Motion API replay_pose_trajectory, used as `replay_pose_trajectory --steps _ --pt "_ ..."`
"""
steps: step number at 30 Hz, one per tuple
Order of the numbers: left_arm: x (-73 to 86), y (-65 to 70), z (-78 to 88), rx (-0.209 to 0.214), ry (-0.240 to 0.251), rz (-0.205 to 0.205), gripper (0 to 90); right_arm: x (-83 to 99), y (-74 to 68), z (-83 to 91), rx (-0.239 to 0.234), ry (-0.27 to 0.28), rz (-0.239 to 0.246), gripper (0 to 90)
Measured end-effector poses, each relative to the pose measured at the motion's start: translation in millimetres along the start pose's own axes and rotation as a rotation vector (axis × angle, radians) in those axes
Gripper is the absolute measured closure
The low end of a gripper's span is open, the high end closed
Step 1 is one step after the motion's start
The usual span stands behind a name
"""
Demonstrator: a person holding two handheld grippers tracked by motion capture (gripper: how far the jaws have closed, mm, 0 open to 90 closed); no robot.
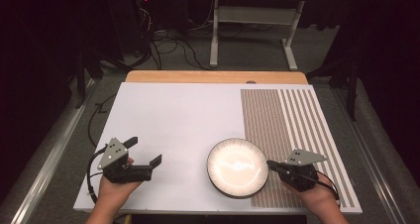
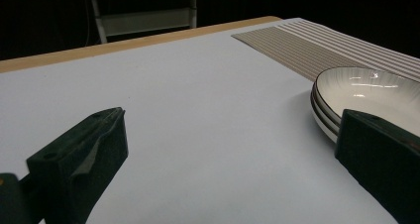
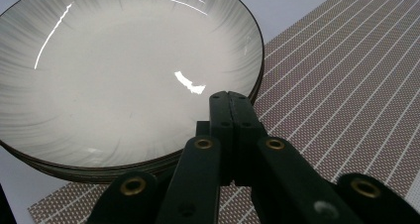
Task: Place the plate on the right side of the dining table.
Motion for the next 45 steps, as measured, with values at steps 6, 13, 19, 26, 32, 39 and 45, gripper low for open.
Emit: replay_pose_trajectory --steps 6,13,19,26,32,39,45 --pt "-0.2 -0.2 0.0 0.0 0.0 0.0 0.9 -0.1 -0.6 -0.4 0.003 -0.002 0.0 90.0" --pt "-0.7 -0.2 0.3 0.001 0.002 0.001 0.9 -0.2 -3.8 -3.9 0.0 -0.008 0.016 90.0" --pt "0.1 -0.8 -0.1 0.003 -0.004 0.002 2.2 0.2 -4.4 -4.1 -0.004 -0.012 0.014 90.0" --pt "0.0 0.5 -0.9 0.0 -0.003 -0.006 1.9 -0.6 -12.3 -8.8 -0.028 -0.021 0.024 90.0" --pt "-1.5 3.2 -0.2 0.004 0.0 -0.011 1.6 -0.9 -20.4 -14.8 -0.041 -0.034 0.043 90.0" --pt "-1.4 7.9 -1.9 0.023 -0.004 -0.01 1.6 -1.5 -19.7 -15.4 -0.049 -0.029 0.029 90.0" --pt "-2.3 11.5 -2.5 0.033 -0.003 -0.01 1.6 -1.6 -19.1 -15.7 -0.054 -0.025 0.024 90.0"
Point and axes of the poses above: each handheld gripper's, and its own axes: z roughly backward along the jaws, x roughly out of its underside, y roughly to its right, the point moved 10 cm from there along -z, roughly forward along the jaws, and after that the axes turned 8 degrees about y, right-handed, at the moved point
